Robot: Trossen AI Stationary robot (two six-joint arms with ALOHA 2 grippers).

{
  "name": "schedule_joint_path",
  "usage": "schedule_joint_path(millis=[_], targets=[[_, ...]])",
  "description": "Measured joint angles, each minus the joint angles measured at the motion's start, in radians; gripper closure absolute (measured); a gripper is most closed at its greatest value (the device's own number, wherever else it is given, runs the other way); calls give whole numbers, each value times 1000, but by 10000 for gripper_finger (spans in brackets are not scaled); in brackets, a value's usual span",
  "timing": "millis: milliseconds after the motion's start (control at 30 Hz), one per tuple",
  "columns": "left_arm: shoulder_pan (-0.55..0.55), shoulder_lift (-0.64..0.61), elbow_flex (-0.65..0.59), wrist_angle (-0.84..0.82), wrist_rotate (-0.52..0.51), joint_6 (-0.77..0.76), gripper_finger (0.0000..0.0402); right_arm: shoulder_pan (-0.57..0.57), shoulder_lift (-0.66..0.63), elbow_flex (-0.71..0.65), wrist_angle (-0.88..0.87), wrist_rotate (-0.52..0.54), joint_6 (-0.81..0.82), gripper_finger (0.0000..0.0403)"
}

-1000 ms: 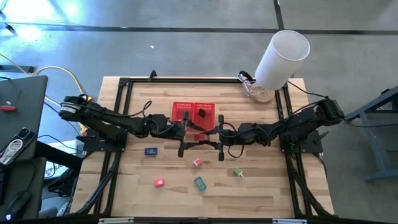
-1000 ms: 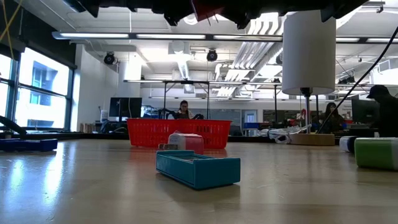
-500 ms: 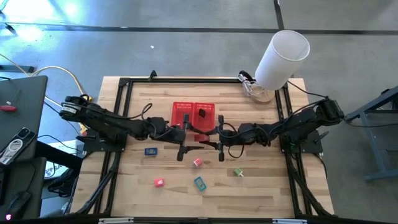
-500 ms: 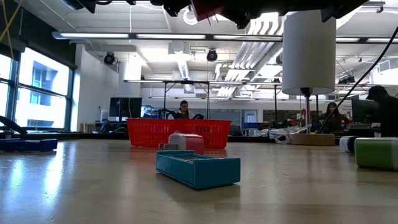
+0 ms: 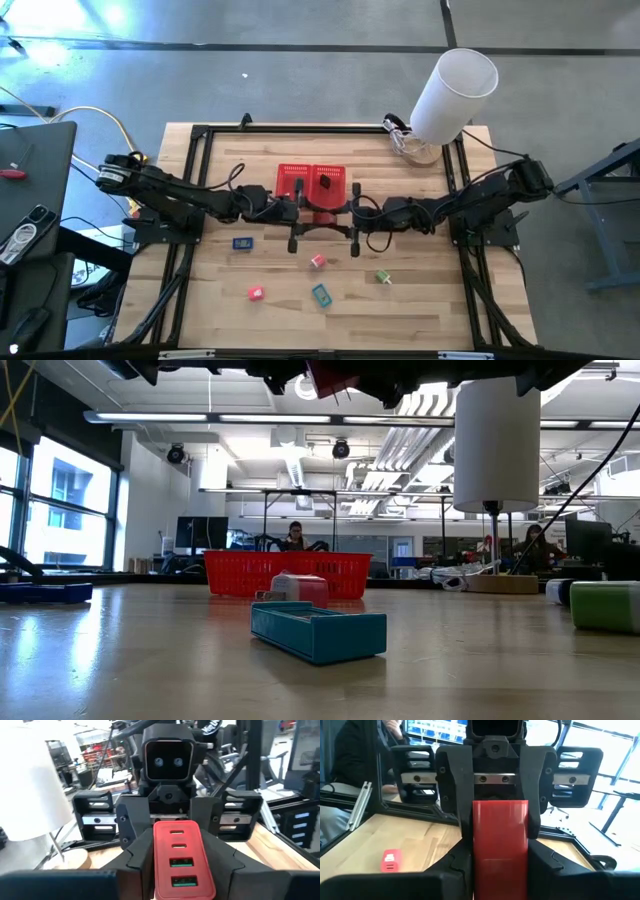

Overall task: Pick & Place Office items
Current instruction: Put the red charger adapter into the left red bin

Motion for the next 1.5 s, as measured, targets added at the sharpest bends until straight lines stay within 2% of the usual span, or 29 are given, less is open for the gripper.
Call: schedule_joint_path(millis=[167, 233, 433, 600, 767, 833, 933, 1000, 1100, 1333, 1400, 1500], targets=[[-8, 0, 0, -3, -24, 3, 290, 1, 0, 0, -2, -8, 3, 296], [-11, 0, 0, -5, -22, 2, 290, 0, 0, 0, -4, -8, 10, 282], [-11, 2, 0, -25, -20, -1, 290, 6, 0, 0, -17, -2, 16, 150], [-20, -17, 0, -101, -120, -13, 290, 12, 0, 1, -65, 38, 30, 76], [-26, -67, -1, -252, -151, -16, 290, 12, 0, 1, -138, 147, 132, 49], [-33, -77, -1, -299, -172, -1, 290, 8, 0, 1, -164, 142, 169, 47], [-58, -85, -1, -332, -273, 43, 290, -6, 0, 1, -206, 118, 244, 47], [-81, -85, -1, -351, -328, 97, 290, -18, 0, 1, -235, 72, 289, 49], [-124, -84, -1, -382, -357, 222, 290, -47, 0, 1, -269, -16, 396, 50], [-239, -80, -1, -400, -415, 556, 290, -131, 0, 1, -272, -312, 666, 50], [-264, -79, -1, -405, -415, 689, 290, -147, 0, 1, -262, -333, 715, 50], [-296, -67, -1, -405, -416, 866, 290, -160, 0, 1, -258, -297, 749, 50]])
